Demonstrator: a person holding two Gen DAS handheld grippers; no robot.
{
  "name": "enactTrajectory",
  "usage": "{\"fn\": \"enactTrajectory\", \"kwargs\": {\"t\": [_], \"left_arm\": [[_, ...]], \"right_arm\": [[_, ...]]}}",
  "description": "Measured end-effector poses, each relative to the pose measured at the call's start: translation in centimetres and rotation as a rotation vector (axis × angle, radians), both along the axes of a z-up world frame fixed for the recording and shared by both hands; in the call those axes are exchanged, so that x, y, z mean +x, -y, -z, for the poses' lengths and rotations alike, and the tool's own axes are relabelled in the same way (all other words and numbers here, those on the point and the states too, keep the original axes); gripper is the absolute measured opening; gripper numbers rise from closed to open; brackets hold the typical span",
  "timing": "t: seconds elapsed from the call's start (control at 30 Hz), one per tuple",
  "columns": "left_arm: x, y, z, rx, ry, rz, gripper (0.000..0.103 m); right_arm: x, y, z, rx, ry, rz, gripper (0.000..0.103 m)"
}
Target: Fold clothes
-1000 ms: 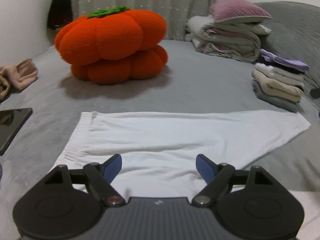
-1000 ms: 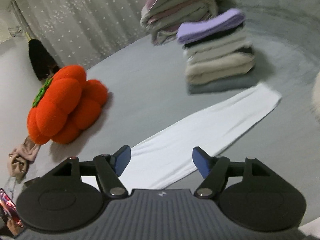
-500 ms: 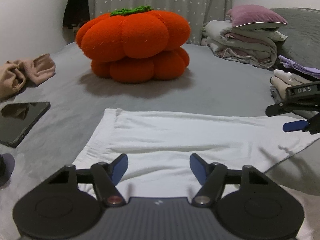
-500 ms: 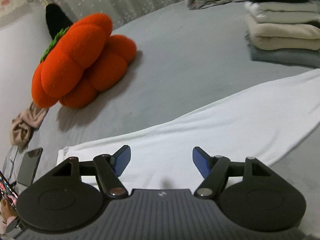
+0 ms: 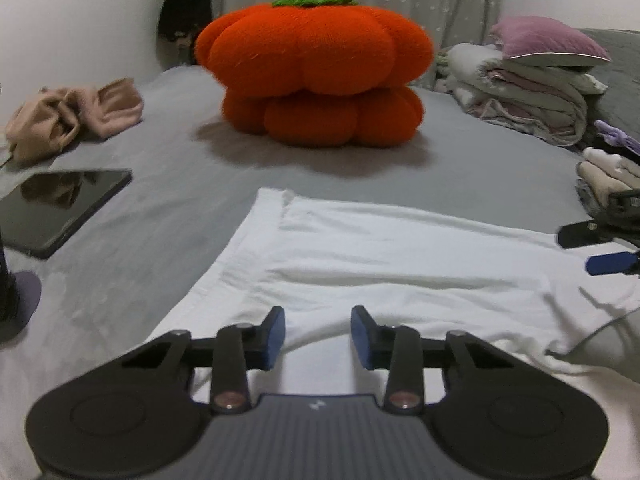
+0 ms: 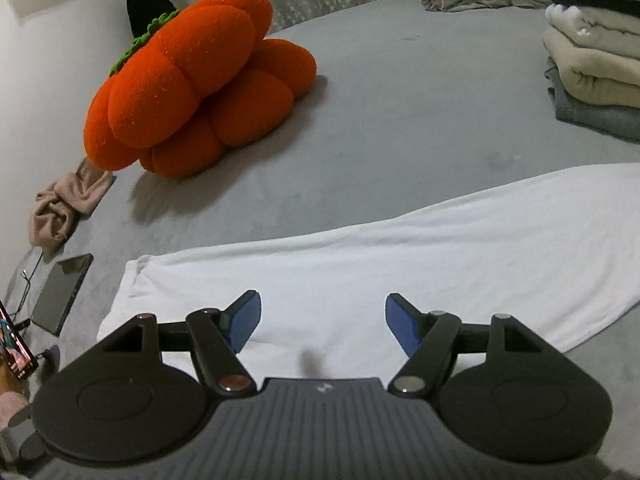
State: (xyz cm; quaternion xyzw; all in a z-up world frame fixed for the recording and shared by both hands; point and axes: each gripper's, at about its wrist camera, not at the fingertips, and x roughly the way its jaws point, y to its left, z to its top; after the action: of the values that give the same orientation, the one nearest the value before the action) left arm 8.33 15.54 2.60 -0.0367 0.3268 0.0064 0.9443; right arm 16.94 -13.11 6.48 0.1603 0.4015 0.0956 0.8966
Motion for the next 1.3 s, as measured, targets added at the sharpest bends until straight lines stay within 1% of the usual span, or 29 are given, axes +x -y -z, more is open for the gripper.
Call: {"fn": "enactTrajectory", "kwargs": {"t": [0.07, 0.33, 0.5, 0.63, 0.77, 0.9, 1.07, 1.17, 1.3], "left_arm": [[0.2, -0.4, 0.4, -0.001, -0.014, -0.017, 0.037], [-0.1, -0.1, 0.5, 0.035, -0.007, -0.021, 0.037], [-0.5, -0.8, -0.1, 0.005, -0.003, -0.041, 0.037], [-0.9, -1.7, -0.5, -0.032, 0.001, -0.073, 0.037], [-0.8, -2.4, -0.5, -0.048, 0.001, -0.101, 0.036], [-0.7, -2.4, -0.6, -0.012, 0.011, -0.103, 0.032], [-0.3, -3.3, -0.6, 0.002, 0.002, -0.124, 0.028], [0.0, -3.9, -0.5, 0.013, -0.010, -0.145, 0.027], [0.2, -4.5, -0.4, 0.027, -0.025, -0.167, 0.027]], "right_arm": [[0.2, -0.1, 0.1, 0.003, -0.003, -0.003, 0.073], [0.4, -0.3, 0.5, -0.002, -0.013, -0.009, 0.073], [0.2, -0.6, 0.5, 0.000, -0.012, -0.029, 0.073], [0.4, -1.6, 0.3, -0.010, -0.001, -0.071, 0.074], [0.9, -3.3, 0.3, -0.043, 0.024, -0.143, 0.076], [2.1, -6.1, 0.6, -0.115, 0.050, -0.247, 0.077], [3.7, -9.4, 1.3, -0.175, 0.091, -0.358, 0.081], [4.9, -10.8, 1.8, -0.208, 0.111, -0.397, 0.084], [6.5, -12.2, 2.5, -0.273, 0.124, -0.415, 0.085]]}}
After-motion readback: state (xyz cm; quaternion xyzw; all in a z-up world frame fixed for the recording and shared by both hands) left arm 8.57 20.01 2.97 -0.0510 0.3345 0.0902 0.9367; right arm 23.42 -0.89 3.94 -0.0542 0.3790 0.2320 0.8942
